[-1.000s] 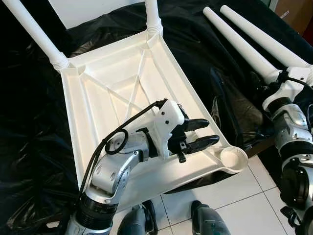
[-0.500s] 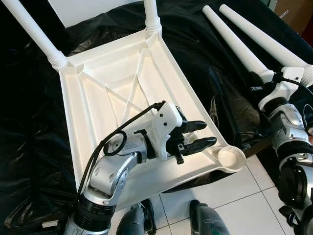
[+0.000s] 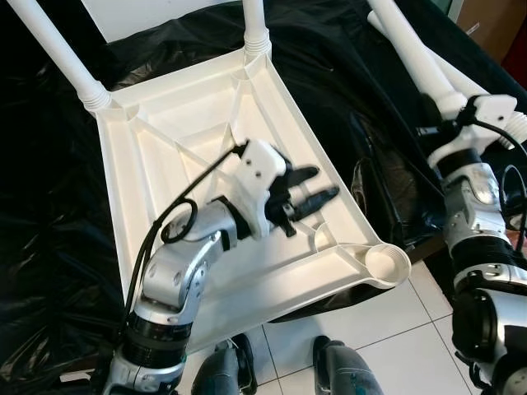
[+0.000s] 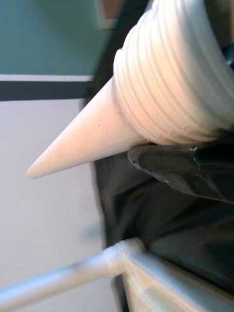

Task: Building children table

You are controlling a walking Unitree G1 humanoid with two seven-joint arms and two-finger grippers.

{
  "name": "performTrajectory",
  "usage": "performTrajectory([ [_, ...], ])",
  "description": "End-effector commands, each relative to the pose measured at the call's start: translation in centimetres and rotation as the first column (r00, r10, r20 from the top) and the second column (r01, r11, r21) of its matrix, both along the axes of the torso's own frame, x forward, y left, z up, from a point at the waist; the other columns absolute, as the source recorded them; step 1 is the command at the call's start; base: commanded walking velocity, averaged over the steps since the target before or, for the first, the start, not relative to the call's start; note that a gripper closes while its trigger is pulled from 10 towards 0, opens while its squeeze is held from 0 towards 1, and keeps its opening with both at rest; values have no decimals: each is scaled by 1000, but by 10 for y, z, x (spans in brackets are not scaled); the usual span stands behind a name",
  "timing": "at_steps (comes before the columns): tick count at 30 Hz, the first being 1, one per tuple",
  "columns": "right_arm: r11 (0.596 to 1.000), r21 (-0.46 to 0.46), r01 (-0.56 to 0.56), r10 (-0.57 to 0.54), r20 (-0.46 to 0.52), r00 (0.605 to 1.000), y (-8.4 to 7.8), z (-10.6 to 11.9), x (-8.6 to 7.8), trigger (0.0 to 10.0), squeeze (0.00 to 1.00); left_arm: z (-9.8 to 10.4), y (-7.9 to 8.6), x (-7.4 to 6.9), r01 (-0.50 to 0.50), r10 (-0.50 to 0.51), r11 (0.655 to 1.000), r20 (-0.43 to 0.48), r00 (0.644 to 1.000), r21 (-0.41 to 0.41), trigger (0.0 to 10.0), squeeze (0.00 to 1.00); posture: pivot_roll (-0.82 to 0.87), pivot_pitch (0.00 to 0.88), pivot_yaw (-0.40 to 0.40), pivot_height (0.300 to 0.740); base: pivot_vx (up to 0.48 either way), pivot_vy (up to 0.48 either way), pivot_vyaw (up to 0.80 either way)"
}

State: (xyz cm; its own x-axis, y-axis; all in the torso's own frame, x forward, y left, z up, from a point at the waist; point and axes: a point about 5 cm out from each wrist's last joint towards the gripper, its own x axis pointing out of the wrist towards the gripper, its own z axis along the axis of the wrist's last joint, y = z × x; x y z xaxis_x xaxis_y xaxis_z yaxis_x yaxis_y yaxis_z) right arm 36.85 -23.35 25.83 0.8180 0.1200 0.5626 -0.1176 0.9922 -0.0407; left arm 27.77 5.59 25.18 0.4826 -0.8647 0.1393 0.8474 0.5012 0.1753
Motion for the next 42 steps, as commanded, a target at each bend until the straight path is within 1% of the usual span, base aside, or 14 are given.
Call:
performTrajectory([
  [1,1000,6,-5,5,50,999,3,7,-4,10000,0,0,4,2,-20,19,1000,-10,1000,-18,10000,0,-31,178,24,740,0,0,0],
  [8,999,-8,-44,45,190,981,25,37,-15,10000,0,15,14,10,-23,24,996,8,1000,-88,10000,0,-36,141,14,740,0,0,0],
  [9,997,-26,-79,83,275,958,40,59,-24,10000,0,25,22,15,-18,20,990,12,1000,-141,10000,0,-41,119,11,740,0,0,0],
  [10,995,-31,-91,96,296,950,44,64,-27,10000,0,28,24,17,-17,19,987,9,1000,-160,10000,0,-41,119,11,740,0,0,0],
  [16,993,-56,-107,120,338,934,53,76,-34,10000,0,36,30,20,-5,7,981,13,1000,-195,10000,0,-43,96,8,740,0,0,0],
  [17,989,-77,-123,142,362,921,57,83,-39,10000,0,41,33,23,9,-7,975,9,1000,-222,10000,1000,-44,79,5,740,0,0,0],
  [20,985,-94,-143,168,377,911,61,88,-42,10000,0,46,36,25,20,-19,967,3,1000,-256,10000,1000,-45,73,5,740,0,0,0],
  [23,964,-145,-222,260,360,896,73,90,-46,10000,0,60,40,26,95,-112,913,-21,993,-398,10000,1000,-41,59,6,740,0,0,0],
  [29,950,-173,-261,305,316,899,80,81,-48,10000,0,63,40,26,127,-147,901,-17,989,-414,10000,1000,-35,52,4,740,0,0,0],
  [30,939,-188,-287,332,280,901,85,73,-49,10000,0,65,39,26,146,-175,888,-26,984,-436,10000,43,-34,50,3,740,0,0,0],
  [32,939,-188,-287,332,280,901,85,73,-49,10000,0,65,39,26,146,-175,888,-26,984,-436,10000,43,-34,50,3,740,0,0,0],
  [33,926,-202,-320,364,240,900,90,64,-50,10000,0,67,39,25,169,-207,870,-33,978,-463,10000,0,-33,51,2,740,0,0,0],
  [37,901,-223,-372,412,169,896,98,47,-52,10000,0,68,38,25,210,-279,831,-59,958,-515,10000,0,-33,55,2,740,0,0,0],
  [42,868,-229,-441,469,83,879,108,27,-59,10000,0,57,33,31,180,-273,846,-118,955,-502,10000,0,-39,74,10,740,0,0,0],
])
